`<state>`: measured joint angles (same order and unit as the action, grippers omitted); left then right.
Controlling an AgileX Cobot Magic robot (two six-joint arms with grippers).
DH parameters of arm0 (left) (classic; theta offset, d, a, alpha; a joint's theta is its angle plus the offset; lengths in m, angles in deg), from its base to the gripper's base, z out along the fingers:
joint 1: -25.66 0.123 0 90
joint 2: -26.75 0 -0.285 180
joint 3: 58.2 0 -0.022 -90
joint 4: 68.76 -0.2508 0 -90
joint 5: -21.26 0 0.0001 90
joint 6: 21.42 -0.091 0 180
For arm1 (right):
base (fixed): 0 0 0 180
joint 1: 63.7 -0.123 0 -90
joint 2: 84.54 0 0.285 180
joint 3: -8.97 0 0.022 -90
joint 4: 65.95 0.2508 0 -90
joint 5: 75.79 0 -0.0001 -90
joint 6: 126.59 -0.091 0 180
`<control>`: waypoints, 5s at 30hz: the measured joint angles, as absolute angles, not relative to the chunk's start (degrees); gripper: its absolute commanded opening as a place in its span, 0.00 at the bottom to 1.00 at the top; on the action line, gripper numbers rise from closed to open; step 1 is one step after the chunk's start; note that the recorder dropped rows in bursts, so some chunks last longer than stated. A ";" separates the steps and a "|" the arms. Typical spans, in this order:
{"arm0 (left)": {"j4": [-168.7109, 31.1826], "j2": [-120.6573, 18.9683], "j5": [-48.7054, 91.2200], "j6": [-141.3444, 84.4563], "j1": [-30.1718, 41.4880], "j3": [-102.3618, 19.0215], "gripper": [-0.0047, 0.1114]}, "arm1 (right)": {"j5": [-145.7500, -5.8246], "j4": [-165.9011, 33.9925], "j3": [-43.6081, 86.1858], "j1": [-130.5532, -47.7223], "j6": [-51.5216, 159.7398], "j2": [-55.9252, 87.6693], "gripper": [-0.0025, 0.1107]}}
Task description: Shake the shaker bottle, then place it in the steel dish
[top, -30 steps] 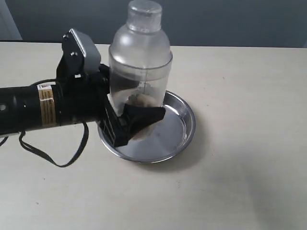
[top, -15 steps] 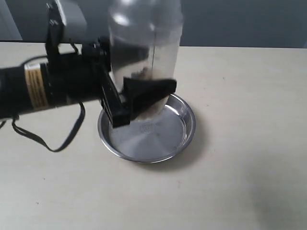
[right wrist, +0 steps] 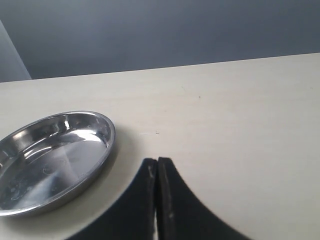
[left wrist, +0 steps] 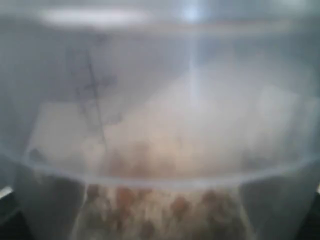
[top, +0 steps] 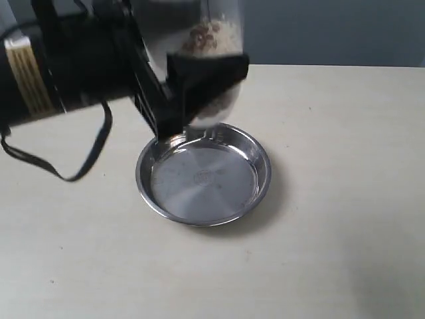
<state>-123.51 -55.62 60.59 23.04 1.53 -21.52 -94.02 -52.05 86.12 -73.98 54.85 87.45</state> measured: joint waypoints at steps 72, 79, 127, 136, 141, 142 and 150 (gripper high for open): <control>-81.19 -58.44 51.30 -3.65 -1.71 -13.79 0.04 | -94.02 -52.05 86.12 -73.98 54.85 87.45 0.02; -96.80 -58.77 48.65 4.23 -1.89 -13.69 0.04 | -94.02 -52.05 86.12 -73.98 54.85 87.45 0.02; -87.24 -54.84 56.27 -0.12 -2.40 -15.17 0.04 | -94.02 -52.05 86.12 -73.98 54.75 87.45 0.02; -91.54 -53.08 59.37 0.40 -2.45 -13.57 0.04 | -94.02 -52.05 86.12 -73.98 54.75 87.45 0.02; -94.33 -60.26 60.56 5.42 -2.45 -8.18 0.04 | -94.02 -52.05 86.12 -73.98 54.75 87.45 0.02; -94.11 -59.41 64.11 5.83 -2.45 -8.83 0.04 | -94.02 -52.05 86.12 -73.98 54.75 87.45 0.02; -91.86 -57.15 64.28 6.61 -2.45 -9.62 0.04 | -94.02 -52.05 86.12 -73.98 54.85 87.45 0.02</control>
